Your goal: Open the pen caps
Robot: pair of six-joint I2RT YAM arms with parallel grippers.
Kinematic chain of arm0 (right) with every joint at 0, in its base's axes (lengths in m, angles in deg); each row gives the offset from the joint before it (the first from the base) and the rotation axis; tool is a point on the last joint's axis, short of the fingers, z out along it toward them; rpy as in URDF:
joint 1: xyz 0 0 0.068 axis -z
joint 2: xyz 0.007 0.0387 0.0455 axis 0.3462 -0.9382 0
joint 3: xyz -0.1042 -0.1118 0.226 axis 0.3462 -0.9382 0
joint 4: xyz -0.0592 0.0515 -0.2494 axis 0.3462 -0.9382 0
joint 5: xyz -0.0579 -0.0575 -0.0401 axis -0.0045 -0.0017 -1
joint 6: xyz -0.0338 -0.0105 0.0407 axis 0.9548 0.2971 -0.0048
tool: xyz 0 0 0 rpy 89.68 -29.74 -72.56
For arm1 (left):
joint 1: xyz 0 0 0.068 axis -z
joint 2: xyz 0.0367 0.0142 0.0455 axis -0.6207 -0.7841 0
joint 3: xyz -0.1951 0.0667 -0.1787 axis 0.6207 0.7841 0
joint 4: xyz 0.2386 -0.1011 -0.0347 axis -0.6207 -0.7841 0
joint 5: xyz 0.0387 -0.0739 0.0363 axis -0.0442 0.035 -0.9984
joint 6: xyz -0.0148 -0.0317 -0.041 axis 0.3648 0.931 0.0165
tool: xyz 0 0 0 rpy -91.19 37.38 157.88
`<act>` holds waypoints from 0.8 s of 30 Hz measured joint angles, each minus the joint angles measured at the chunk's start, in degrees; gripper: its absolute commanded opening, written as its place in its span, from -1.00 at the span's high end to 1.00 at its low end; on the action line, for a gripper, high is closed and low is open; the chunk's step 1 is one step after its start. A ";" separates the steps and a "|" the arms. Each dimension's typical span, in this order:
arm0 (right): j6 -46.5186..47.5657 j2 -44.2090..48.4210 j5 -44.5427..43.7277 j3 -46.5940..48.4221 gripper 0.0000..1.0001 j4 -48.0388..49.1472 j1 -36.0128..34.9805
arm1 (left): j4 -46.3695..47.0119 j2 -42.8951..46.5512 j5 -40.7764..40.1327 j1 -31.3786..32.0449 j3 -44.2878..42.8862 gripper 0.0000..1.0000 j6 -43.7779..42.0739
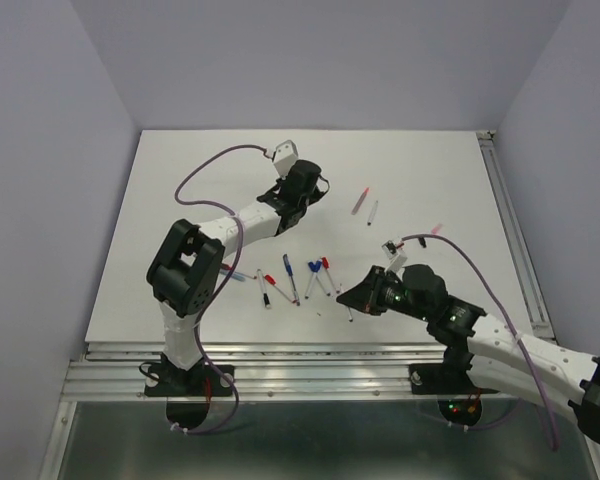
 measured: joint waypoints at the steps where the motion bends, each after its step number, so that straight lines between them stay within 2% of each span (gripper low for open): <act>1: 0.28 0.02 -3.08 0.04 0.99 -2.69 0.00 | 0.37 0.00 0.48 0.15 -0.31 1.00 -0.70; 5: 2.47 -3.89 -14.53 2.69 0.99 -13.00 0.22 | 2.58 0.74 3.26 0.79 1.36 1.00 -3.08; 9: 5.95 -10.27 -22.29 6.12 0.99 -16.76 3.26 | 3.93 6.62 5.75 1.07 11.23 1.00 -3.45; 12: 8.96 -16.90 -22.82 9.09 0.99 -15.52 11.32 | 5.42 15.93 6.88 2.03 22.25 1.00 -3.52; 14: 11.13 -23.12 -22.80 11.41 0.99 -13.05 17.81 | 5.73 21.53 7.23 3.72 26.45 1.00 -3.65; 17: 13.88 -34.27 -24.55 17.53 0.99 -11.41 23.76 | 7.21 27.85 8.20 6.08 29.77 1.00 -4.24; 24: 17.94 -55.78 -27.23 37.24 0.99 -11.65 26.67 | 10.05 36.15 9.07 8.37 34.14 1.00 -5.95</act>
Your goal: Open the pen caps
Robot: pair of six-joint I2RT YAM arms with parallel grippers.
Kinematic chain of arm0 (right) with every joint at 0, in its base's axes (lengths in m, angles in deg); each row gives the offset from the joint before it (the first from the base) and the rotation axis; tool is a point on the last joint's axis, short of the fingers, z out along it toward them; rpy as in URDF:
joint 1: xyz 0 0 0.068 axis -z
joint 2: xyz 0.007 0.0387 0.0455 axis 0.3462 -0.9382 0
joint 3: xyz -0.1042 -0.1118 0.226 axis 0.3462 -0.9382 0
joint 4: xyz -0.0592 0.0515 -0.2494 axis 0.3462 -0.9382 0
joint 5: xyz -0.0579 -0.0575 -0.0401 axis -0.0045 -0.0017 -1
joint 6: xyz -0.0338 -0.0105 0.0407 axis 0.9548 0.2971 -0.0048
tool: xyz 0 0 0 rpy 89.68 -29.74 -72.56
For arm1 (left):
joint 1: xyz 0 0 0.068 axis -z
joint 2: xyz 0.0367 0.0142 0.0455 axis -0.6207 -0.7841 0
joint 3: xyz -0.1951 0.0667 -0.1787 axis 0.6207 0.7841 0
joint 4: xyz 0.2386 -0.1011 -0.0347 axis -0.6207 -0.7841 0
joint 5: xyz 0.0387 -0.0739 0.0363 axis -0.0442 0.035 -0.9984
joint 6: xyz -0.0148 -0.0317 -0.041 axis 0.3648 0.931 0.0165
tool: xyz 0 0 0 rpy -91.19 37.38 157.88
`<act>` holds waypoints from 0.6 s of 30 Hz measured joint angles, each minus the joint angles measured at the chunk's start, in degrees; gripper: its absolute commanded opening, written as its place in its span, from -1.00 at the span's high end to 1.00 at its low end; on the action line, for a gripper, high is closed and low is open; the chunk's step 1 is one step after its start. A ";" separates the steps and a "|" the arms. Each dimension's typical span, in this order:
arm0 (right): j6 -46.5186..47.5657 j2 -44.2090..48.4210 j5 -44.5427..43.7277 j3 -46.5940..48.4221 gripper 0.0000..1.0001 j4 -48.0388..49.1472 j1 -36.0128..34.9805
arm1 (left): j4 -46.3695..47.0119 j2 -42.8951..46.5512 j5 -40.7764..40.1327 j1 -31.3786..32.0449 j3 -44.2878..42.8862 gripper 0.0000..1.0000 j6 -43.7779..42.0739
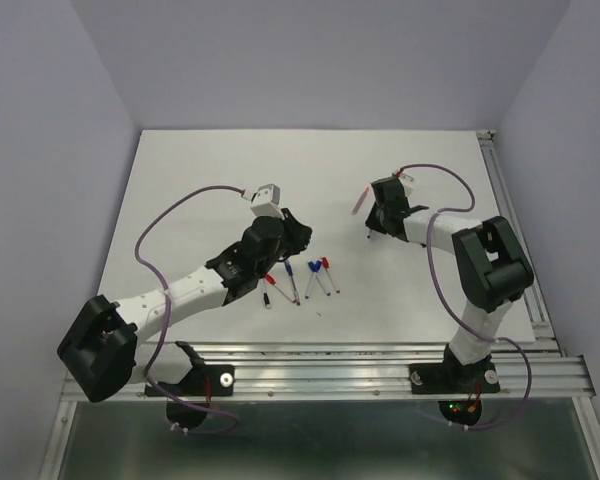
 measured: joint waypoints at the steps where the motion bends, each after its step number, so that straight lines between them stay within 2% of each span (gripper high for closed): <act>1: 0.17 -1.44 -0.35 1.53 0.99 -0.39 0.00 | 0.07 0.46 0.00 0.09 0.48 1.00 -0.11; 5: 0.33 -9.46 -2.71 10.45 0.98 -2.69 0.26 | 0.09 1.55 -0.44 0.26 1.95 1.00 -0.46; 7: 0.09 -11.32 -3.17 12.52 0.89 -2.49 0.31 | -0.13 1.86 -0.81 0.35 2.25 1.00 -0.70; 11: -0.31 -13.35 -3.32 15.17 0.86 -2.71 0.31 | -0.13 2.43 -1.03 0.35 2.25 1.00 -1.03; 18: -1.09 -13.92 -3.43 15.78 0.67 -2.60 0.31 | -0.09 3.02 -1.31 0.35 2.25 1.00 -1.14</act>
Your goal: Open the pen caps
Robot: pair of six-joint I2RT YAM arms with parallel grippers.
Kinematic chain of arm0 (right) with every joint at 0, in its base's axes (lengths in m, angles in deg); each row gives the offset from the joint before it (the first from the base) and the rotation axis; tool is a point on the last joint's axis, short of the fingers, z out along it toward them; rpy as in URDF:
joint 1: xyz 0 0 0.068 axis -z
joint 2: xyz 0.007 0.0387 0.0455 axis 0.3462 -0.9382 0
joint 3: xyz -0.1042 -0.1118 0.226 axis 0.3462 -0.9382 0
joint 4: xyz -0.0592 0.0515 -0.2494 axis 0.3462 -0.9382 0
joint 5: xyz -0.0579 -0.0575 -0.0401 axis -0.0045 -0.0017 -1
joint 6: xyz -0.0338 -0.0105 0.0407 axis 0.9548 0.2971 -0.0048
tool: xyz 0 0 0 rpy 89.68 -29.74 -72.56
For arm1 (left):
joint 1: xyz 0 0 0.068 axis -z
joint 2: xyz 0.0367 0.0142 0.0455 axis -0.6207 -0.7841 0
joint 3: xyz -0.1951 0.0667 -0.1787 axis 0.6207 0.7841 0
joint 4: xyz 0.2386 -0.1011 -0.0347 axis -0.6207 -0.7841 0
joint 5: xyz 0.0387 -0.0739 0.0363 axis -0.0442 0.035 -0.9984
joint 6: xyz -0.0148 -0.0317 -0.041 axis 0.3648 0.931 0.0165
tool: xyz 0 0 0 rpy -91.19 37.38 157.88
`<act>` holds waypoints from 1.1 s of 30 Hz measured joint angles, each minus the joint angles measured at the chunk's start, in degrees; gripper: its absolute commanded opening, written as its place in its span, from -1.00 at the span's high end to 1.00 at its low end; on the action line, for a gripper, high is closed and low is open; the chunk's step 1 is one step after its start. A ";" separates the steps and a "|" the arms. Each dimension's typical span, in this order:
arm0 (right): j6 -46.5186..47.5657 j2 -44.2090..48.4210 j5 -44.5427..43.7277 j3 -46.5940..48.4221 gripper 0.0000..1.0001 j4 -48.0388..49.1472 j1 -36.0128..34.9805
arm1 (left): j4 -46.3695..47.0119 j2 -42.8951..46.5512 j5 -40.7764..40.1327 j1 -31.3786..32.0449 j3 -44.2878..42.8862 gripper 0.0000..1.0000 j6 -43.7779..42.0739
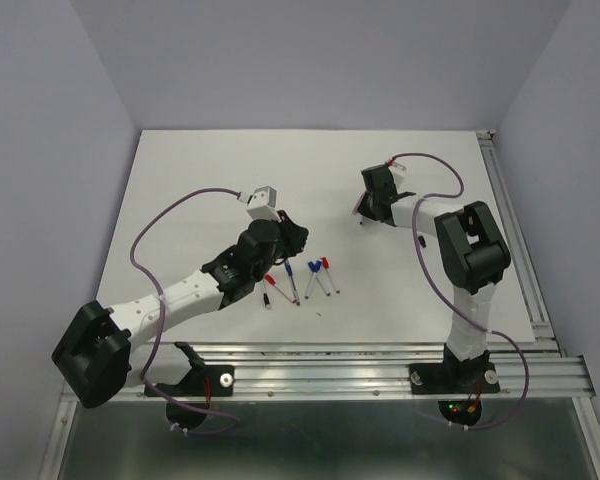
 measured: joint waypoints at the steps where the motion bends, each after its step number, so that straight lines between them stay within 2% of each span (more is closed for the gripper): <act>1: -0.11 0.00 0.00 0.00 0.64 0.00 0.00 | -0.02 0.00 -0.02 0.00 0.00 1.00 0.00; 5: -0.81 0.00 -0.17 0.00 0.48 0.02 0.00 | -0.07 0.00 -0.04 0.00 0.00 1.00 0.00; 8: -1.20 0.11 -0.24 0.00 0.44 -0.02 0.00 | -0.22 0.04 -0.11 0.00 0.00 1.00 0.00; 9: -1.22 0.13 -0.26 0.00 0.34 -0.04 0.00 | -0.33 0.11 -0.09 0.00 0.00 1.00 0.00; 17: -1.40 1.07 -0.87 -0.24 0.29 -1.86 0.00 | -0.44 1.33 -0.04 0.00 0.00 1.00 0.00; 20: -1.38 1.53 -0.87 -0.24 0.21 -2.97 0.00 | -0.44 1.62 0.13 0.00 0.00 1.00 0.00; 27: -1.33 4.55 -1.62 -0.26 -0.40 -5.57 0.00 | -0.46 1.73 1.44 0.11 0.00 1.00 -0.44; 29: -1.38 6.69 -2.19 -0.50 -0.52 -6.47 0.00 | -0.46 1.73 1.73 0.37 0.00 1.00 -0.46; 32: -1.46 11.74 -2.80 -1.97 -0.84 -7.30 0.00 | -0.44 1.14 2.10 1.14 -0.26 1.00 -0.59; 33: -1.57 13.25 -2.99 -2.60 -1.00 -7.30 0.00 | -0.39 0.76 2.27 1.42 -0.44 1.00 -0.61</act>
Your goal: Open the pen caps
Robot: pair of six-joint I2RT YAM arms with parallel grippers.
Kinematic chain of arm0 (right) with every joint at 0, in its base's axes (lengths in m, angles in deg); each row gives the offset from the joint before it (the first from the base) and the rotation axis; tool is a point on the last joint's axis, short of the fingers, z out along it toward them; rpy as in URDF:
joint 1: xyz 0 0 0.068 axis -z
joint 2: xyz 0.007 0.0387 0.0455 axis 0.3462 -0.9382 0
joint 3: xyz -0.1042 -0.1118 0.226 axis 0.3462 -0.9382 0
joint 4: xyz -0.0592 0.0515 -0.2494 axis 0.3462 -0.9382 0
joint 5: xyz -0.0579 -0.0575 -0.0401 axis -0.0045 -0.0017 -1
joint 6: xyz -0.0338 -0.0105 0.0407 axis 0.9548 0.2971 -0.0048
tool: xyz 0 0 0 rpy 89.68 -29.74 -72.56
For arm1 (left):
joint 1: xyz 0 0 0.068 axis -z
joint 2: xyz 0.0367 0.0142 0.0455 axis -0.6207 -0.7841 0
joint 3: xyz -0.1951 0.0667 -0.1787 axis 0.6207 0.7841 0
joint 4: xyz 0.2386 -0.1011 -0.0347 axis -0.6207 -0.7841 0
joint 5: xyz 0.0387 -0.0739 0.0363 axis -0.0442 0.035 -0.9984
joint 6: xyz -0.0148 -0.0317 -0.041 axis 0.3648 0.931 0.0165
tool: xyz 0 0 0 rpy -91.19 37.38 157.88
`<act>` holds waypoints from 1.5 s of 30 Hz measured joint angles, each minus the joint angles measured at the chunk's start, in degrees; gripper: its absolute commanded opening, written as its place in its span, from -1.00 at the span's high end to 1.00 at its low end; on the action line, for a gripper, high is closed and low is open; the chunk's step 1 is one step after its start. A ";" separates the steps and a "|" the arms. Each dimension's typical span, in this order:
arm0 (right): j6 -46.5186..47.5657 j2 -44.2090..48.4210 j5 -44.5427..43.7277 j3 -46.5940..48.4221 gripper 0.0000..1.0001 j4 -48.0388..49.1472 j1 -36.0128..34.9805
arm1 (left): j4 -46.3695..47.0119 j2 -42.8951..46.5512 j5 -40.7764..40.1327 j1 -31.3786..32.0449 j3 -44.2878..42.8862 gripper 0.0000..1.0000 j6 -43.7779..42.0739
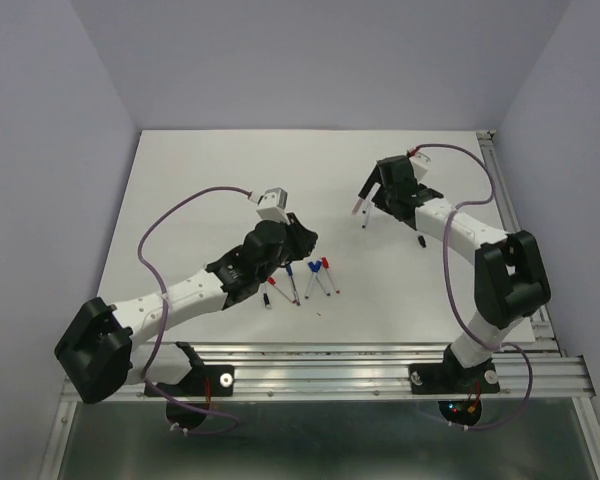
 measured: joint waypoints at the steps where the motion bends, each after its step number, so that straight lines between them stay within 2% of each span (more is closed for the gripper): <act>1: -0.46 2.69 -0.46 -1.05 -1.00 -0.57 0.00 | -0.02 -0.94 0.07 0.52 -0.50 1.00 0.00; 4: -4.13 10.43 -3.26 -4.59 -1.00 -3.65 0.00 | 0.04 -4.66 0.92 1.75 -2.60 1.00 0.00; 9: -16.11 25.27 -9.62 -11.63 -1.00 -11.78 0.00 | 0.46 -14.80 3.04 3.13 -8.79 1.00 -0.02; 13: -19.50 38.40 -10.97 -21.51 -1.00 -14.21 0.02 | 0.26 -25.92 6.36 3.74 -18.16 1.00 -0.07; 21: -22.67 51.84 -11.54 -29.83 -1.00 -19.91 0.00 | -0.96 -48.11 13.46 7.30 -40.57 1.00 0.15; 28: -22.86 60.35 -10.97 -32.81 -1.00 -19.96 0.00 | -7.93 -64.22 16.26 8.35 -59.28 1.00 0.17; 37: -21.88 62.40 -10.43 -34.84 -1.00 -20.06 0.00 | -14.25 -73.85 16.04 8.31 -72.72 0.77 0.22; 42: -21.84 62.45 -9.73 -35.78 -1.00 -20.13 0.00 | -15.19 -75.87 16.26 8.31 -76.11 0.53 0.26; 45: -21.70 62.71 -9.55 -35.95 -1.00 -20.20 0.00 | -15.96 -75.91 16.55 8.31 -76.13 0.20 0.35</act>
